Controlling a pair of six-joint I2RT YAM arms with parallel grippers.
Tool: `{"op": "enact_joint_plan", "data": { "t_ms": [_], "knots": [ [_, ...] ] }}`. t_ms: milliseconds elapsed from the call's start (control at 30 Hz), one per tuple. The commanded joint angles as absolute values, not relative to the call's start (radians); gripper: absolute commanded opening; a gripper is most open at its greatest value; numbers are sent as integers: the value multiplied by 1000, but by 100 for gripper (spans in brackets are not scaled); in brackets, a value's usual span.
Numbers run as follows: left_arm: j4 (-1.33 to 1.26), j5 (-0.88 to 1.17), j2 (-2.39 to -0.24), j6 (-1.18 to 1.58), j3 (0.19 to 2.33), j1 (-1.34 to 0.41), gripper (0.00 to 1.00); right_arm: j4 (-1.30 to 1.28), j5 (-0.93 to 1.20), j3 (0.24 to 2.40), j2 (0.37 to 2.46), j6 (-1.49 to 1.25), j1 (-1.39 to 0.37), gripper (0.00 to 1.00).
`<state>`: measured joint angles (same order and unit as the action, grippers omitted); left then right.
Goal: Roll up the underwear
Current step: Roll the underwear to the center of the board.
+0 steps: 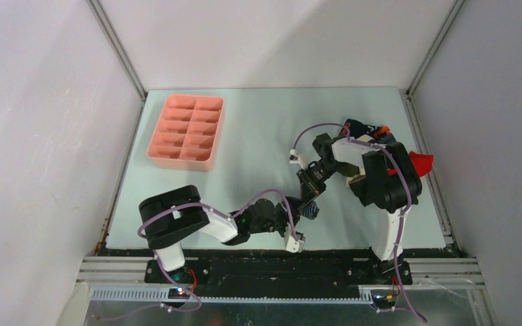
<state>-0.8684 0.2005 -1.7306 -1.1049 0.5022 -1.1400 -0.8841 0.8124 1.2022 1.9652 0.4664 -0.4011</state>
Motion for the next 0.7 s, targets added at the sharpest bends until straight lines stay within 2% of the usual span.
{"op": "enact_joint_plan", "data": {
  "t_ms": [0, 267, 667],
  "knots": [
    [-982, 104, -1746, -1212, 498, -1152, 66, -909, 624, 1139, 2052, 483, -426, 0],
    [-930, 19, -1682, -1200, 431, -1165, 73, -916, 631, 1149, 2065, 483, -424, 0],
    [-640, -49, -1796, -1237, 599, -1167, 47, -938, 642, 1163, 2081, 486, -418, 0]
  ]
}}
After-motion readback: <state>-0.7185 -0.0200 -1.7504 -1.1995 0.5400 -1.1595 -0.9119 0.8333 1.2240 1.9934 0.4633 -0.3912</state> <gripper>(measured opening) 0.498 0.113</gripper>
